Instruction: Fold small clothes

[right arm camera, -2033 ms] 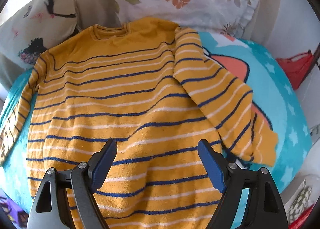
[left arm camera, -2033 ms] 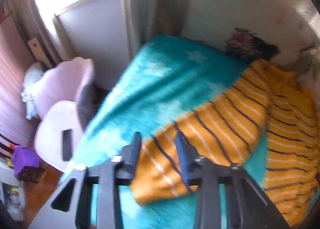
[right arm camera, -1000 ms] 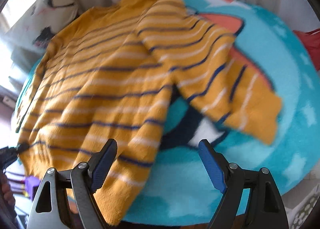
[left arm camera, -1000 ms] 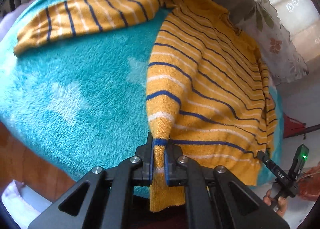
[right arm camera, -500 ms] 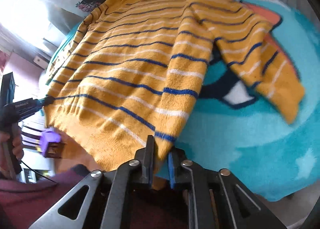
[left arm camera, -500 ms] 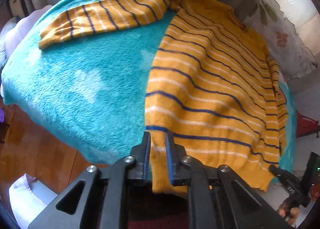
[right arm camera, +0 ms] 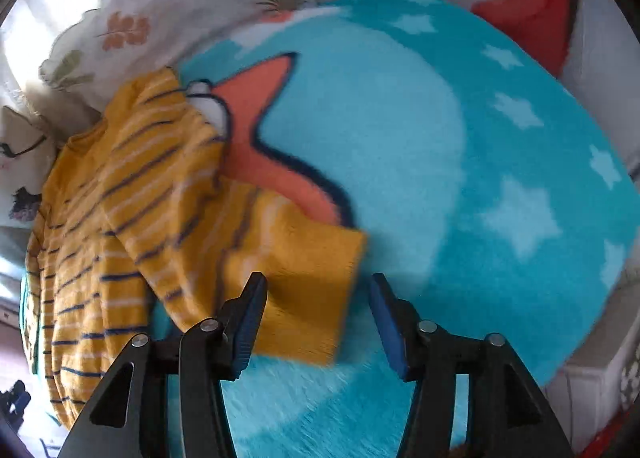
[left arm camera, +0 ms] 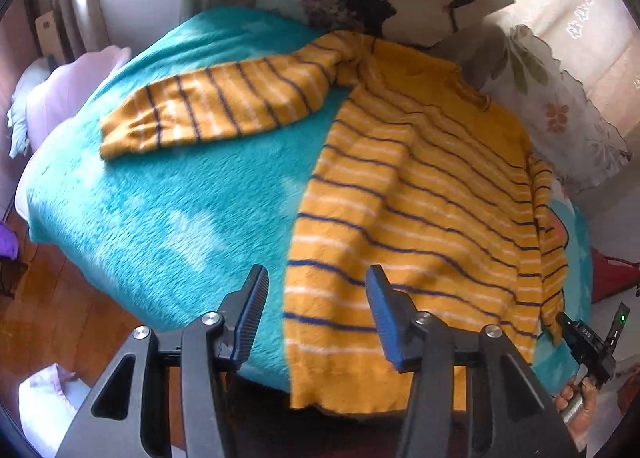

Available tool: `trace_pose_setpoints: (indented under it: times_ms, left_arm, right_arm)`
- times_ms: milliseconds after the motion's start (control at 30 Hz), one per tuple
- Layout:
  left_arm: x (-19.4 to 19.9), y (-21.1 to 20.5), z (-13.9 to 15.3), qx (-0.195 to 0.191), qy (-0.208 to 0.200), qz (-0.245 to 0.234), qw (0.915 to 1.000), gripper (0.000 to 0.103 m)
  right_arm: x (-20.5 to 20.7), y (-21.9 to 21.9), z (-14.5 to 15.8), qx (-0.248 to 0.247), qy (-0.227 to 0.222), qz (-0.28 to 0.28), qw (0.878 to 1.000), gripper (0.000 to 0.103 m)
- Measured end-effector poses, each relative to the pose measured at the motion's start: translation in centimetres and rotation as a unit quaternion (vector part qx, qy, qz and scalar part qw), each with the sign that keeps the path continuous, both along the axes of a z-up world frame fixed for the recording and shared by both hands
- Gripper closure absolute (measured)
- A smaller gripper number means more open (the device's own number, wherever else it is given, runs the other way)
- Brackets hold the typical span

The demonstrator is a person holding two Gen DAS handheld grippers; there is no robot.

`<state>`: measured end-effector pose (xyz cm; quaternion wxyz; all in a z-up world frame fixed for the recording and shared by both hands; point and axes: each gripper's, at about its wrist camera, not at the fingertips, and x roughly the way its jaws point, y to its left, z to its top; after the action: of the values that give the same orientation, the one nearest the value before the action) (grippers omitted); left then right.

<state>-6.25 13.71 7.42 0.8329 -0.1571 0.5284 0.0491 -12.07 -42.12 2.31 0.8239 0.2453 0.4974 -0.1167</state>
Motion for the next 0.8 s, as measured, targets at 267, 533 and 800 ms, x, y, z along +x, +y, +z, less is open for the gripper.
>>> trace_pose_setpoints:
  times_ms: [267,533,800]
  left_arm:
    - [1.6,-2.1,1.3,0.004,-0.027,-0.017,0.9995,0.052]
    - [2.2,-1.5,0.8,-0.002,-0.028,-0.005,0.9996,0.051]
    - [2.2,1.1,-0.3,-0.016,-0.033,-0.002,0.9993,0.051]
  right_arm:
    - [-1.0,-7.4,4.5,-0.012,-0.072,-0.063,0.995,0.087]
    - [-1.4,-17.6,9.9,-0.126,-0.078,-0.171,0.974,0.087]
    - [8.1,-6.2,13.6,-0.104,-0.118,-0.025,0.987,0.087]
